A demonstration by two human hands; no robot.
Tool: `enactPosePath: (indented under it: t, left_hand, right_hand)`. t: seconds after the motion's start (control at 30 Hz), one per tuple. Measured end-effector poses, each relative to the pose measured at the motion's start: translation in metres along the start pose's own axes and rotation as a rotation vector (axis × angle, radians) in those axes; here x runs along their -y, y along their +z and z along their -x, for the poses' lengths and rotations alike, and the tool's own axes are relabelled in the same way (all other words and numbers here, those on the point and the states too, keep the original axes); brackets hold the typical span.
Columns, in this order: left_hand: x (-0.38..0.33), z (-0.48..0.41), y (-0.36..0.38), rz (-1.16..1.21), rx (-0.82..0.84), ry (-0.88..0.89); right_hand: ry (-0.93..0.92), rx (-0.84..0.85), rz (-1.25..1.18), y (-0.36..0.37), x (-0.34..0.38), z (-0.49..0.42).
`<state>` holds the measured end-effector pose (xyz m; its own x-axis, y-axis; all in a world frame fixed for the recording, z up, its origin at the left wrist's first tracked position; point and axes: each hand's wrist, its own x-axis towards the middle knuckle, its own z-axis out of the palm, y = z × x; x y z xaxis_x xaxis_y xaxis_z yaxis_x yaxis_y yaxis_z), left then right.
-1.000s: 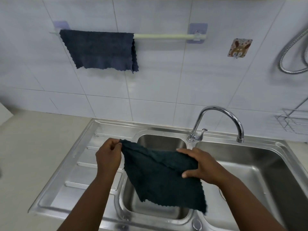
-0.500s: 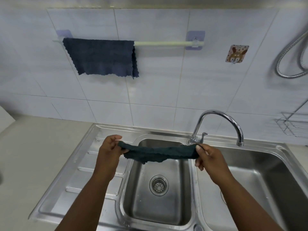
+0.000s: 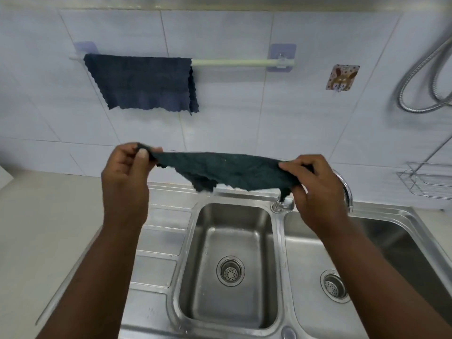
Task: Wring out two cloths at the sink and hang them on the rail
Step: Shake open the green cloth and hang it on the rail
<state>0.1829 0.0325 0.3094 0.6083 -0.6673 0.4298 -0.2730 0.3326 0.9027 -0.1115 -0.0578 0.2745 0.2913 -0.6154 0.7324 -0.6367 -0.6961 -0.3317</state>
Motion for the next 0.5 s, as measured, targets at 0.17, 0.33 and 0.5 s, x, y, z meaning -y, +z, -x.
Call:
enactPosePath:
  t: [0.17,0.33,0.5]
  left_hand:
    - [0.107,0.051,-0.020,-0.382,0.360,-0.533]
    - [0.118,0.046,-0.018,-0.484,0.375,-0.546]
    - [0.096,0.015,-0.018,-0.272,0.294,-0.563]
  right_hand:
    - [0.511,0.768,-0.094,0.045,-0.032,0.070]
    - [0.754,0.663,-0.397,0.051,-0.029,0.068]
    - [0.579,0.797,-0.340,0.033,-0.023,0.040]
